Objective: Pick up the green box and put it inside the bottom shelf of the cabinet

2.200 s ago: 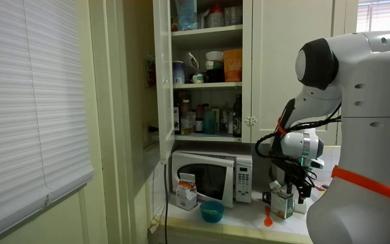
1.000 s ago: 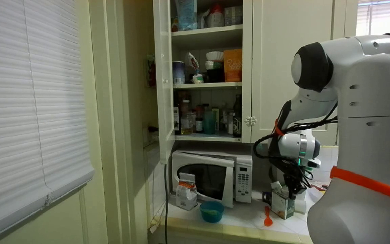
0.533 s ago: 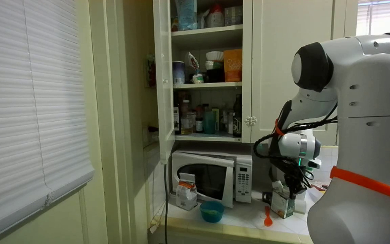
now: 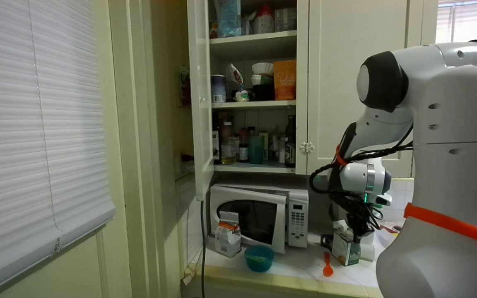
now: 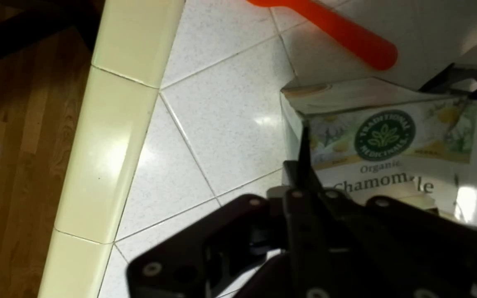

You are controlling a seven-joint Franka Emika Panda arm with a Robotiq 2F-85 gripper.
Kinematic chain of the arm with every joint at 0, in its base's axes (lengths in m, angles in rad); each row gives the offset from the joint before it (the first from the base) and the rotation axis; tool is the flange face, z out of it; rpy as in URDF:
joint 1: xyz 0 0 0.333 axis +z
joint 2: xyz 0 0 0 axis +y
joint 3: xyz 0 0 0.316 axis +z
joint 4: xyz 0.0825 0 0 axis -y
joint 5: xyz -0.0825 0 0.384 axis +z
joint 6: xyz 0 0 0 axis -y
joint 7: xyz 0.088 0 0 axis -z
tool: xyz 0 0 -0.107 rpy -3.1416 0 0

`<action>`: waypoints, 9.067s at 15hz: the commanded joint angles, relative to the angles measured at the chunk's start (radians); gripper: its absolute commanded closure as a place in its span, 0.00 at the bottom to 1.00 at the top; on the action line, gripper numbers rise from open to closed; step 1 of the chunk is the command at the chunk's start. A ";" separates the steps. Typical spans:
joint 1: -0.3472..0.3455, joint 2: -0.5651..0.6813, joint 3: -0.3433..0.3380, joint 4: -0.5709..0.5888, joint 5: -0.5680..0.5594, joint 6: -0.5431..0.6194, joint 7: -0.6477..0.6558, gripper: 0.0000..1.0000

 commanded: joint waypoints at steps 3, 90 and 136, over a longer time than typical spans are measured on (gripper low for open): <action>0.025 -0.160 -0.011 -0.149 -0.129 0.048 -0.030 1.00; 0.146 -0.182 0.282 0.645 -0.202 -0.432 0.760 0.68; 0.154 -0.262 0.307 0.351 -1.030 0.109 0.859 0.00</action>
